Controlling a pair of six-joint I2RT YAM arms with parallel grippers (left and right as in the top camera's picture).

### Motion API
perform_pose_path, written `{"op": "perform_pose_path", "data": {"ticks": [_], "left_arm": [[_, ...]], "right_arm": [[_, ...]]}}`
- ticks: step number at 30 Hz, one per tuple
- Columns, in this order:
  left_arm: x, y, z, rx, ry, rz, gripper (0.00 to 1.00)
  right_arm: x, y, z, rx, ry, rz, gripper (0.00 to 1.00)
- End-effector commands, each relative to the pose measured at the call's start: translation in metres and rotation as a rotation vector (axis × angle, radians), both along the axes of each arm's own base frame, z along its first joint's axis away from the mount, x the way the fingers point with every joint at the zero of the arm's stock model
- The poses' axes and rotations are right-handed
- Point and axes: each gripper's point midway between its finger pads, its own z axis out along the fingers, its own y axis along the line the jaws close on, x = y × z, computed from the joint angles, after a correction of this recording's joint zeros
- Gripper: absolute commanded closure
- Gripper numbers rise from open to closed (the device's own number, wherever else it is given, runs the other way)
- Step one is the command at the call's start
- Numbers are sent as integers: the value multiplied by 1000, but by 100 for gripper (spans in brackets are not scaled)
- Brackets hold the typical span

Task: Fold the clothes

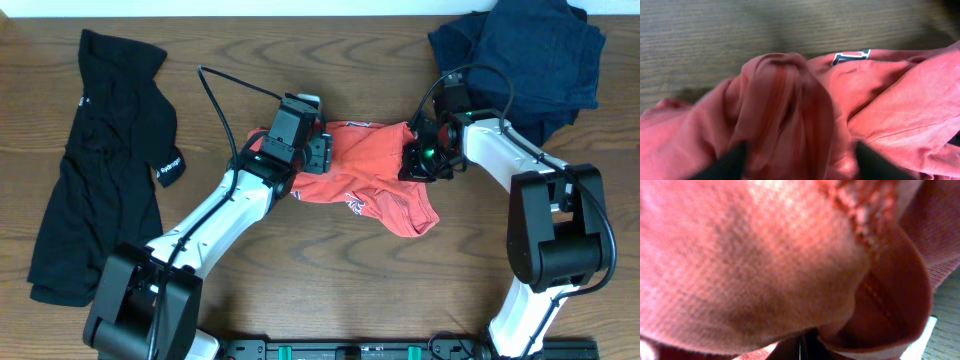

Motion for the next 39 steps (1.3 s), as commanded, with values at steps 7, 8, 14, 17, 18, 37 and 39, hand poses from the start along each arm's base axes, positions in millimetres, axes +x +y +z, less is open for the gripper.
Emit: {"op": "perform_pose_path", "data": {"ticks": [7,8,14,17,18,37,39], "left_arm": [[10,4,53,-14,-111,-7,2],[10,7,60,-20,-123,-1,2],[9,20,62,-13,-111,23,2],[6,21,48,14,-72,14,2],[5,21,44,22,-61,11,2],[-20,147,60,114,46,280,2],[-24,162,69,139,27,326,2]], "right_arm": [[8,0,-1,8,-20,-15,99],[10,1,2,10,-26,-10,99],[23,3,55,19,-111,29,98],[26,-4,90,-13,-175,20,94],[26,-11,100,-46,-197,7,87],[2,-42,31,-232,-1,-121,19],[7,-38,21,-232,-2,-118,20]]}}
